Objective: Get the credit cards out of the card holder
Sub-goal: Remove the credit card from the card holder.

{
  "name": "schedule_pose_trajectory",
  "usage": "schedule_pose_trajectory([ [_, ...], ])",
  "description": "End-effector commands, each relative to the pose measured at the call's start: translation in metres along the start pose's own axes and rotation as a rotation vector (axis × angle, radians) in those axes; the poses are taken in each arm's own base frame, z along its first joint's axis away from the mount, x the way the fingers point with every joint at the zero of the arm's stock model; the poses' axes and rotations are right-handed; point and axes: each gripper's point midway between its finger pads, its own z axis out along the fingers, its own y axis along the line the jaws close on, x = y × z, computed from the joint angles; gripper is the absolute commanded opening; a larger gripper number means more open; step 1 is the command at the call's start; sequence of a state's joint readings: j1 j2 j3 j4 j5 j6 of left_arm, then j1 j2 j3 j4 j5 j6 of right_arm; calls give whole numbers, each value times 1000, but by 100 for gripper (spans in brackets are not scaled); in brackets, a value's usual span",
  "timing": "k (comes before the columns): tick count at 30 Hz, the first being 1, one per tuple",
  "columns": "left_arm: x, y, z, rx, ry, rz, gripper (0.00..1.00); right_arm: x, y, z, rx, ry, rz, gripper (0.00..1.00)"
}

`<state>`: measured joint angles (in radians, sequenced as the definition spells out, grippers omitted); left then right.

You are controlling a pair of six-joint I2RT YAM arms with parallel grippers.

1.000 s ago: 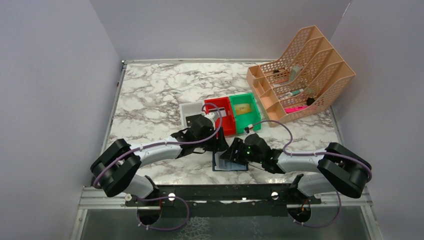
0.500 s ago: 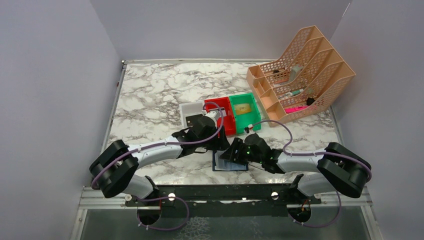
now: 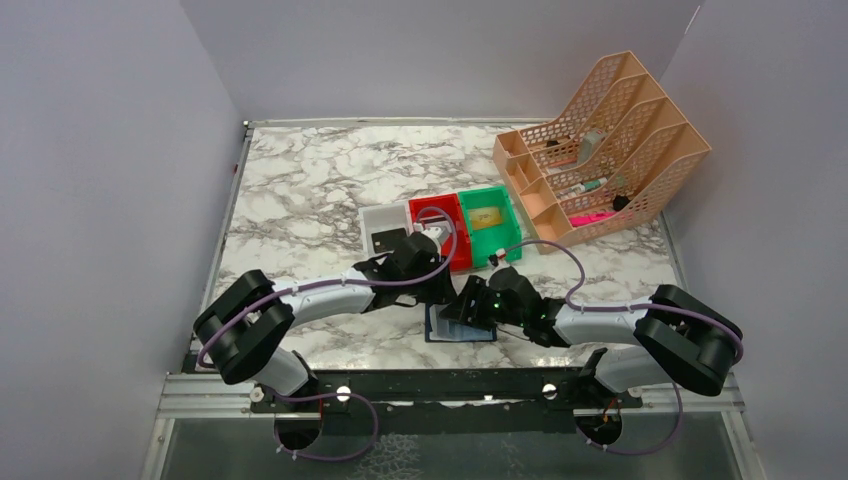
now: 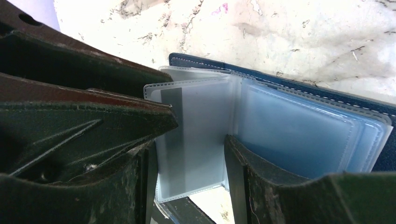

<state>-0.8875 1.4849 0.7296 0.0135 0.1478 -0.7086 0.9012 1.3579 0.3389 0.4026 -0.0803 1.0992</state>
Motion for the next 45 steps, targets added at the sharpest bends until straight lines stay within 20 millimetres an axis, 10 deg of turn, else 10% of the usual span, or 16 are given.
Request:
schedule_pose_trajectory([
  [1,15,-20,-3,68,72,37,30,4,-18,-1,59,12,8,56],
  [4,17,-21,-2,77,83,48,13,3,-3,-6,17,29,-13,59],
  [16,12,-29,0,96,80,45,16,-14,1,-42,106,-10,-109,75],
  [36,32,-71,13,199,168,130,44,-51,-30,-93,300,-247,-48,55],
  [45,8,-40,-2,6,42,141,62,-50,-17,-93,219,-249,-44,43],
])
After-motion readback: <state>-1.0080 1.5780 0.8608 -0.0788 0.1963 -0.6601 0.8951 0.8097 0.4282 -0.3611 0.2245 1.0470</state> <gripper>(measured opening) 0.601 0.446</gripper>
